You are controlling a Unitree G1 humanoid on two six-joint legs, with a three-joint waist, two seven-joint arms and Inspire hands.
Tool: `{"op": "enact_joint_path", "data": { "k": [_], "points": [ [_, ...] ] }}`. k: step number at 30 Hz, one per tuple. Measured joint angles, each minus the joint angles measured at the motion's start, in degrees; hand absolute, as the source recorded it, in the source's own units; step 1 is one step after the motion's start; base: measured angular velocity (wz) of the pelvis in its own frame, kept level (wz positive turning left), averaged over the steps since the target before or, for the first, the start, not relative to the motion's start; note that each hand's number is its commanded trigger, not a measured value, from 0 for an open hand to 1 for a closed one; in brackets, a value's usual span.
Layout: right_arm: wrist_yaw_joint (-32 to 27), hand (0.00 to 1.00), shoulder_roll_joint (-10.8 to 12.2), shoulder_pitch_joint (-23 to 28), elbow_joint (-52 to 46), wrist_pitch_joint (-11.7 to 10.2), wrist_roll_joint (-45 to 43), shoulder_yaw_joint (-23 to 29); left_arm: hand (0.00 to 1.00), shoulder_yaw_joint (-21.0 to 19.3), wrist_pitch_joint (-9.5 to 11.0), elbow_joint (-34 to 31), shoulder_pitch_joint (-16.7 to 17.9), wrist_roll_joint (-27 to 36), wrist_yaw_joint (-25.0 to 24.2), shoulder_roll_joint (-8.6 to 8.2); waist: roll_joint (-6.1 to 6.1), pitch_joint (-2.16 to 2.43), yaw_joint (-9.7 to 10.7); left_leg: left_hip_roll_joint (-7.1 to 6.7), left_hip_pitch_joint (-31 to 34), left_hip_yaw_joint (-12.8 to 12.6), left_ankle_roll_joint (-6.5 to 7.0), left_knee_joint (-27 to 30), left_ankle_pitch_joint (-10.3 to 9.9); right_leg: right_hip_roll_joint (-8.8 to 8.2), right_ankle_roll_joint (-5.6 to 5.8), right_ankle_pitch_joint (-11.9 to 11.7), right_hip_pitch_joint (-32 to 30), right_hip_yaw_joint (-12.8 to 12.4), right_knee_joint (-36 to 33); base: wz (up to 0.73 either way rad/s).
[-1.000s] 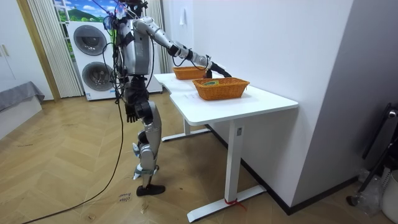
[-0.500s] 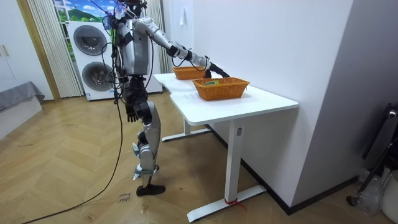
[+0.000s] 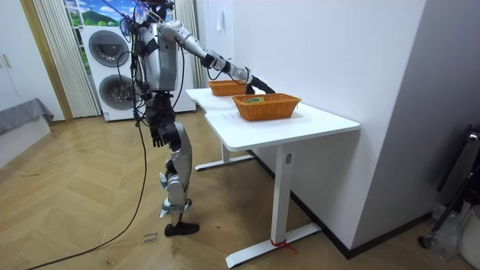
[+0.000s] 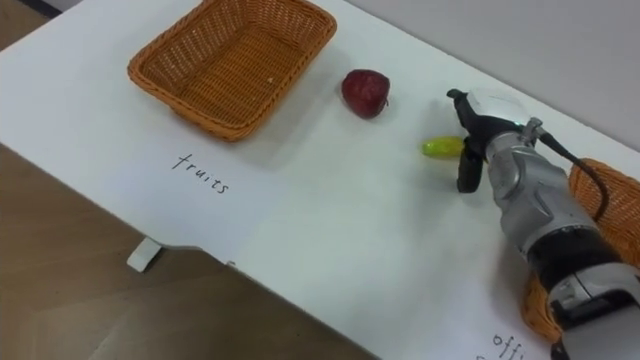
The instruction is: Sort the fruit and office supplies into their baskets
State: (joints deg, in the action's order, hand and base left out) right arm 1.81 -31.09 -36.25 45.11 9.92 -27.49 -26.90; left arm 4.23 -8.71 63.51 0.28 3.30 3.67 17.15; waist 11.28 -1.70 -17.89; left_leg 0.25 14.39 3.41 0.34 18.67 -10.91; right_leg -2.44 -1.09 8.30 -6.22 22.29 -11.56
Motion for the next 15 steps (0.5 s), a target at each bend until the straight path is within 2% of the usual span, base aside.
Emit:
{"op": "enact_joint_path", "data": {
  "k": [5, 15],
  "points": [
    [0.97, 0.00, -0.04, -0.62, 1.52, -0.05, 2.05, 0.02, 0.00, 1.60, 0.11, -1.11, 0.00, 0.30, 0.83, 0.02, -0.03, -0.02, 0.22, 0.01, 1.28, 0.47, -0.22, 0.16, 0.64, 0.05, -0.41, -0.29, -0.92, 0.43, -0.21, 0.02],
    [5.26, 0.00, -0.17, -0.52, 3.14, 0.13, 2.52, 0.11, 0.00, 1.62, 0.42, -2.24, -0.06, 0.62, 1.10, 0.02, -0.10, -0.08, 0.38, 0.36, 3.41, 0.70, -0.77, 0.32, 1.82, 0.38, -1.32, -1.39, -2.94, 0.79, -0.17, 0.00]
  ]
}}
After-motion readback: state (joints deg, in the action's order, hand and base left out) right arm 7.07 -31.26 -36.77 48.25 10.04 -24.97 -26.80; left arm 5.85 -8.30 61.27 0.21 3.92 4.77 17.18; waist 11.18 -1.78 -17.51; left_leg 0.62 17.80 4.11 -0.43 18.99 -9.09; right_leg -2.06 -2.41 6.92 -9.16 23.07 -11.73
